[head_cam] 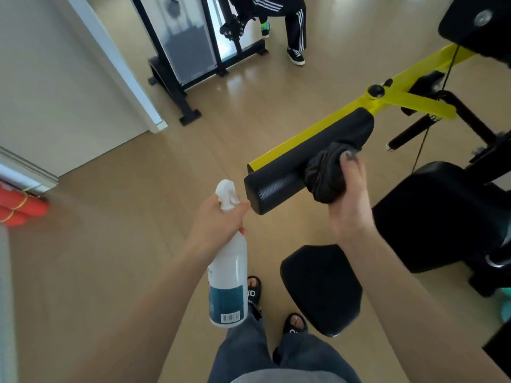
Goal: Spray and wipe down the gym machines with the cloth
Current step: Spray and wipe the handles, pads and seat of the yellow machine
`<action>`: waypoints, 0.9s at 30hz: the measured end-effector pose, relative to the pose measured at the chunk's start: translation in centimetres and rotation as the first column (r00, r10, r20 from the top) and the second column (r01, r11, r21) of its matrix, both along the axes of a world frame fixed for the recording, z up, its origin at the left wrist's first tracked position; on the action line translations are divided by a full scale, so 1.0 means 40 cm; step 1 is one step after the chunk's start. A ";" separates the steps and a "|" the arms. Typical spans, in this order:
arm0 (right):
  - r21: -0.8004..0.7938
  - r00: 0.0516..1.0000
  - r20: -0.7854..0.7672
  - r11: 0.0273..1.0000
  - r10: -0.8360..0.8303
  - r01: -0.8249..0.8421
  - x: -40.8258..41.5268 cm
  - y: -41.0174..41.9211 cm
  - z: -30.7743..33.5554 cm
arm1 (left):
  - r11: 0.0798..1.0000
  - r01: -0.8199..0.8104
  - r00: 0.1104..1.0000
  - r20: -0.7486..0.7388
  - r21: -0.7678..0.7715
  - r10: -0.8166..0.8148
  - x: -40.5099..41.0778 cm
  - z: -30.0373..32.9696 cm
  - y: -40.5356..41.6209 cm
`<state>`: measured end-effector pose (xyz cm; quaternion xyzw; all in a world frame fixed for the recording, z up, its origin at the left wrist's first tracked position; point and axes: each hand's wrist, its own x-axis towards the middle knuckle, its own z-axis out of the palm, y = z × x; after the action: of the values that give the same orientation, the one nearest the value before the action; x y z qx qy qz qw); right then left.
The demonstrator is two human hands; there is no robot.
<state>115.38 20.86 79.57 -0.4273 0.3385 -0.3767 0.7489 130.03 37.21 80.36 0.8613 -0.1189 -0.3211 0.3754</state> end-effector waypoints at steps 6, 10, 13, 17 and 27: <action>-0.714 0.760 -0.611 0.569 -0.223 -0.408 0.124 0.078 -0.115 | 0.989 -0.051 0.996 -0.084 -0.139 0.040 0.074 -0.011 -0.081; -0.766 0.624 -0.616 0.181 -0.480 -0.617 0.174 0.079 -0.197 | 0.991 -0.034 0.995 -0.097 -0.128 0.022 0.113 -0.026 -0.108; -0.761 0.665 -0.574 0.013 -0.478 -0.648 0.170 0.023 -0.208 | 0.997 0.006 0.998 -0.063 -0.078 -0.011 0.129 -0.035 -0.114; -0.737 0.660 -0.589 -0.027 -0.466 -0.676 0.158 -0.109 -0.209 | 1.000 0.011 0.998 -0.057 -0.018 -0.012 0.132 -0.045 -0.136; -0.733 0.433 -0.677 0.495 -0.595 -0.467 0.168 -0.283 -0.168 | 0.999 0.049 0.998 -0.027 0.016 -0.048 0.096 -0.051 -0.160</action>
<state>122.09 9.55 72.83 -0.8504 0.4599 -0.2350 0.1003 133.88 30.80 78.34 0.8570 -0.1321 -0.3426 0.3617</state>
